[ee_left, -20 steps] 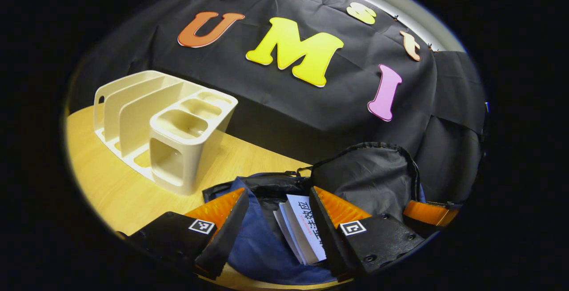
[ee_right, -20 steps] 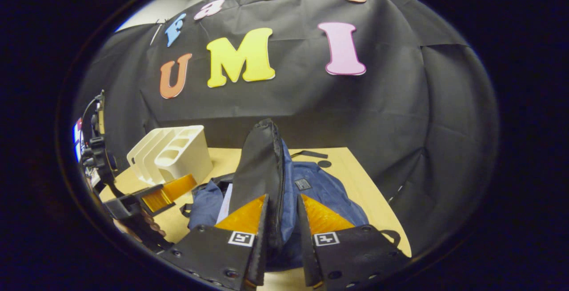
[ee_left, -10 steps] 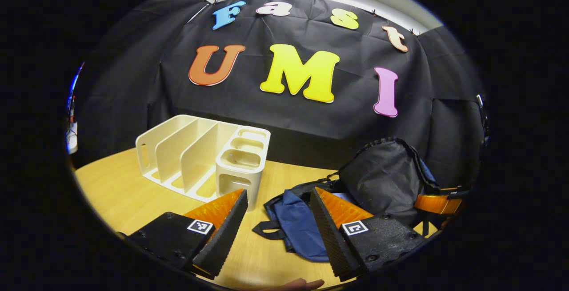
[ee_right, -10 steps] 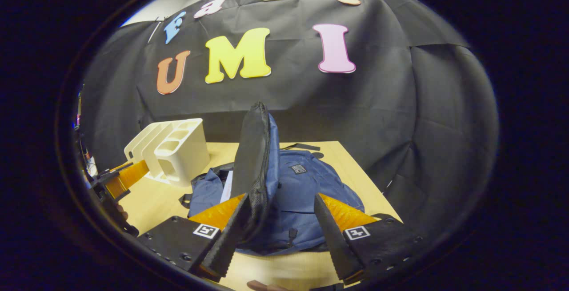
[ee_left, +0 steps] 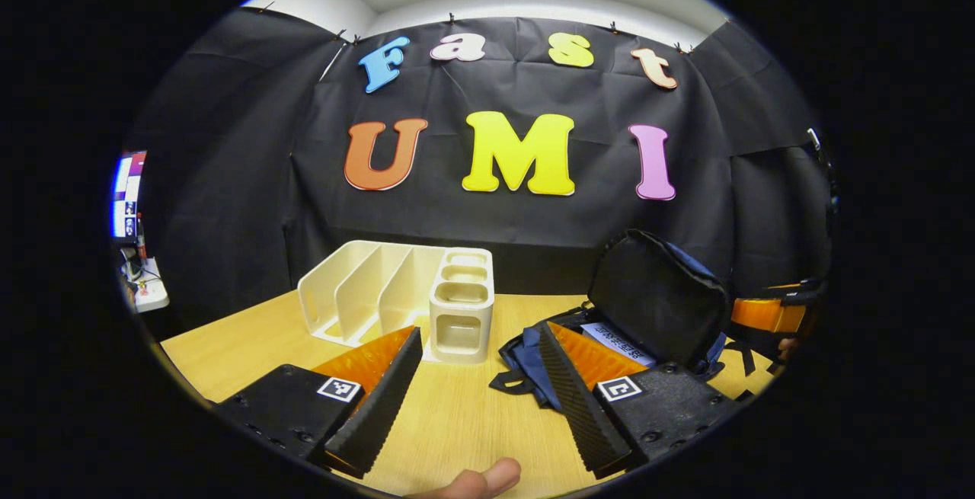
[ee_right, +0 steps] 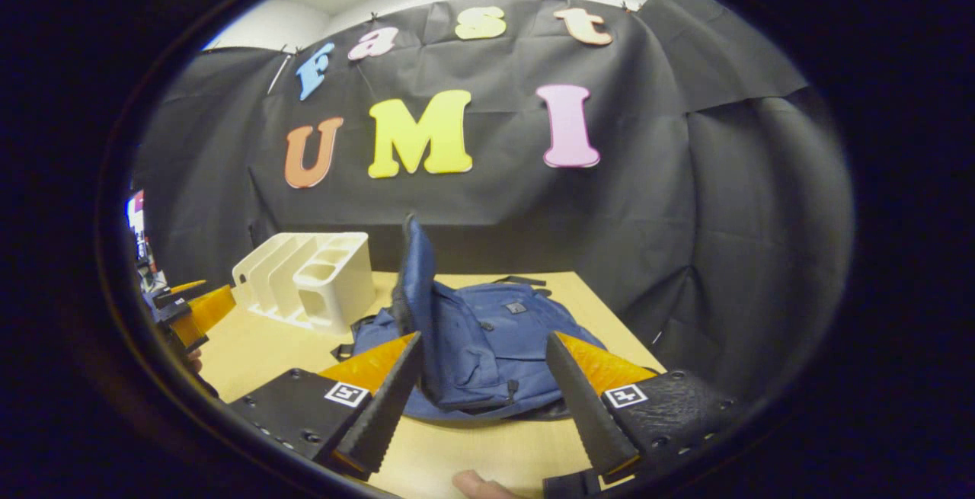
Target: Open the schoolbag, grab two books from the bookshelf and put them into the schoolbag.
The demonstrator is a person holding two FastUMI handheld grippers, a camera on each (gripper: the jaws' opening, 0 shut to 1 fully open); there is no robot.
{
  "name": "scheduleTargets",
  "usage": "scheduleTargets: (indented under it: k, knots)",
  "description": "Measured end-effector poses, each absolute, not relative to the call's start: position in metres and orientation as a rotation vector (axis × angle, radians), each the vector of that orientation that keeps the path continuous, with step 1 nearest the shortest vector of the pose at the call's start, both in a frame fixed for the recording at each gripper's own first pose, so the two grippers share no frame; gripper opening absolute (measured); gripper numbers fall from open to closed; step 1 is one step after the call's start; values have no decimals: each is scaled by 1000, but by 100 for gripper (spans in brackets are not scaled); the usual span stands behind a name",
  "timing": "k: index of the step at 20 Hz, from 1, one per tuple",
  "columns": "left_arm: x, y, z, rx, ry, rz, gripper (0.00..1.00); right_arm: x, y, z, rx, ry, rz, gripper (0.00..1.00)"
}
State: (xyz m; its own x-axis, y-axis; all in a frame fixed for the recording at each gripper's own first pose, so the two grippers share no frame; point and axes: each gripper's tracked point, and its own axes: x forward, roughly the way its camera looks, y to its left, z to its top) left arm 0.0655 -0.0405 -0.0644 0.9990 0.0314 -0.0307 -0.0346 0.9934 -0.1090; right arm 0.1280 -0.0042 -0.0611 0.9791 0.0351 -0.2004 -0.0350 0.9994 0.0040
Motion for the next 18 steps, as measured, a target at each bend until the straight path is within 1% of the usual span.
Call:
scheduleTargets:
  k: [1, 3, 4, 5, 6, 8, 9, 10, 11, 12, 13, 14, 15, 16, 17, 18]
  knots:
    - [57, -37, -61, -114, 21, 35, 96, 117, -7, -53, 6, 172, 29, 98]
    - [43, -31, -52, -114, 19, 39, 97, 97, -17, -42, 9, 125, 5, 96]
    - [35, -26, -48, -104, 22, 49, 96, 89, -21, -38, 7, 112, -4, 97]
    - [26, -21, -47, -87, 24, 56, 96, 78, -27, -35, 10, 99, -17, 96]
    - [17, -15, -45, -67, 28, 68, 96, 69, -31, -31, 13, 87, -25, 98]
    - [-2, -2, -28, -44, 6, 87, 97, 50, -39, -21, 17, 62, -46, 96]
    - [-10, 4, -21, -57, -10, 93, 96, 41, -40, -16, 18, 53, -49, 97]
    - [-12, 8, -12, -76, -22, 75, 96, 33, -41, -10, 16, 42, -53, 95]
    - [-17, 7, -9, -87, -22, 50, 96, 27, -42, -6, 10, 34, -62, 96]
    - [-21, 8, -6, -84, -28, 37, 100, 21, -43, 1, 5, 17, -67, 95]
    - [-26, 15, -1, -81, -34, 41, 96, 13, -40, 9, 1, -5, -67, 96]
    - [-29, 19, 2, -94, -37, 46, 100, 7, -36, 15, -5, -23, -64, 95]
    - [-30, 17, 5, -108, -45, 37, 96, 2, -31, 20, -13, -37, -59, 94]
    - [-31, 12, 9, -116, -51, 24, 96, -2, -25, 22, -19, -44, -46, 94]
    - [-31, 7, 9, -117, -51, 8, 100, -7, -15, 25, -23, -54, -25, 96]
    - [-32, 3, 10, -108, -54, -7, 97, -11, -8, 26, -33, -62, -6, 95]
